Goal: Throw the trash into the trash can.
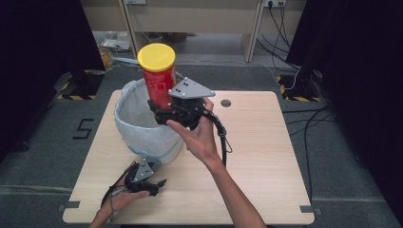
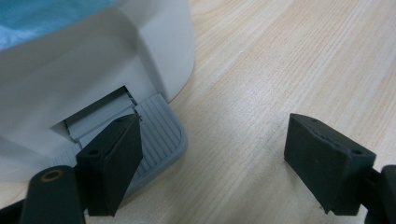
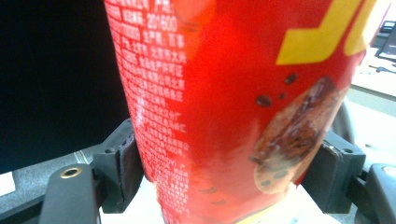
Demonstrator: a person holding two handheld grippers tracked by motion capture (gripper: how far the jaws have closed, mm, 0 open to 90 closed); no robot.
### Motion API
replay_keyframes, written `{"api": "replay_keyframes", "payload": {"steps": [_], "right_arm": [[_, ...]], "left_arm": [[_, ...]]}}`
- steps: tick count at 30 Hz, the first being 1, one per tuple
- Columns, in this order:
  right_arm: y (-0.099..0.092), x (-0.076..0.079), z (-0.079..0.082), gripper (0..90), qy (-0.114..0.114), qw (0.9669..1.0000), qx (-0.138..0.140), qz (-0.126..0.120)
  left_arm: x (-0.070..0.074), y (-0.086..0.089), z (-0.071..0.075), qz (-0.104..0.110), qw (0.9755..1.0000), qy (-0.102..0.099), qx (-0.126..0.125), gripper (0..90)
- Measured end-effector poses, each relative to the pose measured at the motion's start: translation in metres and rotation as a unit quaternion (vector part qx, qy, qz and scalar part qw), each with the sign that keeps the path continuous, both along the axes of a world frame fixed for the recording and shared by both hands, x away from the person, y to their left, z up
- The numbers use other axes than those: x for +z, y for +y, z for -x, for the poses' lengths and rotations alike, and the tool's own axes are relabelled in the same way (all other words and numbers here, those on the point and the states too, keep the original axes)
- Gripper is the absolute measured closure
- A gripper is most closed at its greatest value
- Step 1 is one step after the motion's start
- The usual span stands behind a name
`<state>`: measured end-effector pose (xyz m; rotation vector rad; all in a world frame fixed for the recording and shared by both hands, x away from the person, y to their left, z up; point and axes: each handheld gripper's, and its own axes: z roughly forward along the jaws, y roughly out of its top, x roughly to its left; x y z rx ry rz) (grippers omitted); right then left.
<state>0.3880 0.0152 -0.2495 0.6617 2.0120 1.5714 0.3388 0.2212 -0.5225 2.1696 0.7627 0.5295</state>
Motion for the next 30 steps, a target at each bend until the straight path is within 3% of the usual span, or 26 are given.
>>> {"api": "replay_keyframes", "payload": {"steps": [15, 30], "right_arm": [[0.027, -0.007, -0.013, 24.7, 0.012, 0.9998, 0.012, 0.009], [0.042, -0.015, -0.024, 24.6, 0.024, 0.9992, 0.015, 0.026]], "left_arm": [[0.0, 0.0, 0.0, 0.001, 1.0, -0.001, 0.0, 18.5], [0.0, 0.0, 0.0, 0.002, 1.0, -0.001, 0.0, 18.5]]}}
